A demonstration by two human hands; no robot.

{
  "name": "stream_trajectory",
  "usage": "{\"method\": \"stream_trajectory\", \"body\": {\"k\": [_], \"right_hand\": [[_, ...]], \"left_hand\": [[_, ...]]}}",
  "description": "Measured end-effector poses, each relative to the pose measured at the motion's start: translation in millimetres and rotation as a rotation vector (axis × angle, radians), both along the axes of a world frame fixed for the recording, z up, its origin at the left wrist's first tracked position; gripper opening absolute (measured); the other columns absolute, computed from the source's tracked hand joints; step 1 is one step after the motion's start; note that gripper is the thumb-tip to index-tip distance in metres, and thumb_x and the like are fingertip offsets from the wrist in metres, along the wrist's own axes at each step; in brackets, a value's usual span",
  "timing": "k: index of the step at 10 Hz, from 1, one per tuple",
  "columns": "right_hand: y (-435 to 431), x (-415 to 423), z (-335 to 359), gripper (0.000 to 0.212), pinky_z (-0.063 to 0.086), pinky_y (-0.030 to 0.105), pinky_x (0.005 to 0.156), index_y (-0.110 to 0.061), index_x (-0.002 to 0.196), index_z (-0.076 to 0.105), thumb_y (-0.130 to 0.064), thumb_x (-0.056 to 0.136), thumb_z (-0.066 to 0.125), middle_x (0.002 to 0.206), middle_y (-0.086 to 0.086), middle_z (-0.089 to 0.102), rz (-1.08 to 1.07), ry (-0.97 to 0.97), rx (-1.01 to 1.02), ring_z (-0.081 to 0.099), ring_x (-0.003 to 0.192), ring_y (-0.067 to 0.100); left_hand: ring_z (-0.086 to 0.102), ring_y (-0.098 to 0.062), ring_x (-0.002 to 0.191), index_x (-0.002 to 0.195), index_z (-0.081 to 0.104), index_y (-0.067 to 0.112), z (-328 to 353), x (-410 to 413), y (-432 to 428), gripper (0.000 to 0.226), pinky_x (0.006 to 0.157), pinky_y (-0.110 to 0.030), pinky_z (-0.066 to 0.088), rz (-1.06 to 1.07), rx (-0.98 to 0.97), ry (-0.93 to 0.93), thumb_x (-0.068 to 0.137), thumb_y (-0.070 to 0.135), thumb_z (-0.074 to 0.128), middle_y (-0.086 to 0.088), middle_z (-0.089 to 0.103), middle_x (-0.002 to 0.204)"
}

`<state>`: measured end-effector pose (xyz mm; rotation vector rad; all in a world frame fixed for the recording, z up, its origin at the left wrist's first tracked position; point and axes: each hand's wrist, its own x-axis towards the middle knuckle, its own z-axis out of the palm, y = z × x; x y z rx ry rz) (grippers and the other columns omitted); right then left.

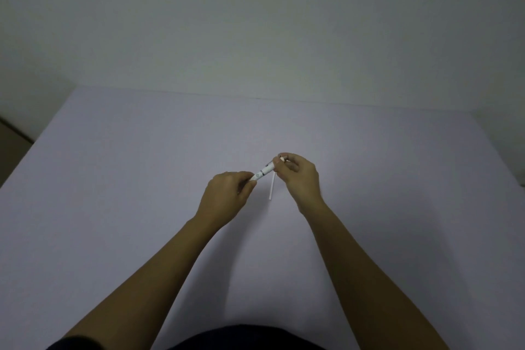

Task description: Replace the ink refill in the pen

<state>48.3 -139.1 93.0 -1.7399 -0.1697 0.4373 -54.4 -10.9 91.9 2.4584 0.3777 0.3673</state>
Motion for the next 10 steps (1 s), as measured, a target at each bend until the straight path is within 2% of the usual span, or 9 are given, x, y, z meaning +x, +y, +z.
{"method": "stream_trajectory", "body": {"k": [1,2,3,4,5,6,7,9,10], "right_hand": [[6,13,-14,0.037,0.049,0.028,0.095,-0.01,0.118,0.06,-0.035,0.092,0.051,0.111,0.008,0.07,0.055,0.004,-0.104,0.067,0.099,0.012],[7,20,-32,0.047,0.038,0.028,0.103,-0.01,0.134,0.048,-0.037,0.097,0.038,0.133,0.008,0.058,0.089,-0.03,-0.305,0.053,0.123,0.021],[-2,21,-69,0.048,0.026,0.032,0.113,-0.006,0.141,0.035,-0.03,0.1,0.03,0.149,0.011,0.04,0.151,-0.072,-0.523,0.035,0.138,0.024],[-11,16,-93,0.047,0.021,0.032,0.117,-0.004,0.143,0.032,-0.026,0.101,0.028,0.152,0.012,0.035,0.219,-0.112,-0.579,0.03,0.141,0.022],[-20,8,-125,0.05,0.01,0.034,0.12,-0.006,0.147,0.02,-0.025,0.101,0.024,0.158,0.009,0.016,0.34,-0.246,-0.753,0.012,0.147,0.019],[-22,4,-139,0.052,0.005,0.036,0.119,-0.008,0.148,0.012,-0.027,0.1,0.023,0.16,0.008,0.007,0.387,-0.33,-0.85,0.004,0.148,0.019],[-23,-2,-150,0.056,0.001,0.035,0.118,-0.008,0.148,0.006,-0.029,0.099,0.023,0.159,0.009,0.004,0.387,-0.443,-0.929,0.002,0.148,0.022],[-21,-4,-153,0.057,0.0,0.034,0.116,-0.007,0.147,0.007,-0.029,0.098,0.026,0.159,0.01,0.007,0.364,-0.488,-0.946,0.004,0.147,0.023],[-21,-2,-153,0.057,-0.001,0.033,0.117,-0.008,0.148,0.005,-0.03,0.099,0.024,0.159,0.009,0.004,0.361,-0.475,-0.949,0.002,0.148,0.021]], "left_hand": [[0.055,-0.022,0.069,0.096,0.072,0.011,-14,12,2,0.018,0.062,-0.033,0.042,0.048,-0.047,0.059,0.088,0.022,0.059,-0.01,0.063,0.076],[0.046,-0.019,0.058,0.08,0.072,0.008,-31,22,3,0.019,0.056,-0.031,0.036,0.117,-0.12,0.124,0.088,0.02,0.061,-0.01,0.055,0.063],[0.038,-0.015,0.046,0.072,0.069,0.002,-59,38,-2,0.026,0.049,-0.026,0.032,0.256,-0.264,0.236,0.088,0.02,0.06,-0.008,0.05,0.053],[0.042,-0.015,0.046,0.079,0.071,-0.001,-77,45,-7,0.027,0.046,-0.024,0.033,0.341,-0.297,0.273,0.09,0.02,0.058,-0.013,0.057,0.056],[0.057,-0.028,0.062,0.085,0.069,-0.004,-97,54,-13,0.029,0.057,-0.034,0.046,0.41,-0.294,0.293,0.091,0.02,0.055,-0.021,0.065,0.074],[0.059,-0.03,0.072,0.09,0.066,-0.005,-105,58,-17,0.028,0.064,-0.036,0.047,0.413,-0.245,0.3,0.093,0.02,0.052,-0.022,0.063,0.083],[0.059,-0.031,0.078,0.092,0.062,-0.006,-112,58,-24,0.026,0.068,-0.038,0.051,0.396,-0.229,0.246,0.093,0.017,0.052,-0.022,0.061,0.088],[0.054,-0.029,0.085,0.09,0.062,0.004,-115,57,-26,0.024,0.071,-0.03,0.04,0.44,-0.319,0.229,0.091,0.025,0.05,-0.017,0.059,0.092],[0.056,-0.031,0.081,0.088,0.06,-0.001,-115,57,-26,0.025,0.07,-0.037,0.049,0.426,-0.275,0.199,0.091,0.023,0.054,-0.02,0.059,0.088]]}}
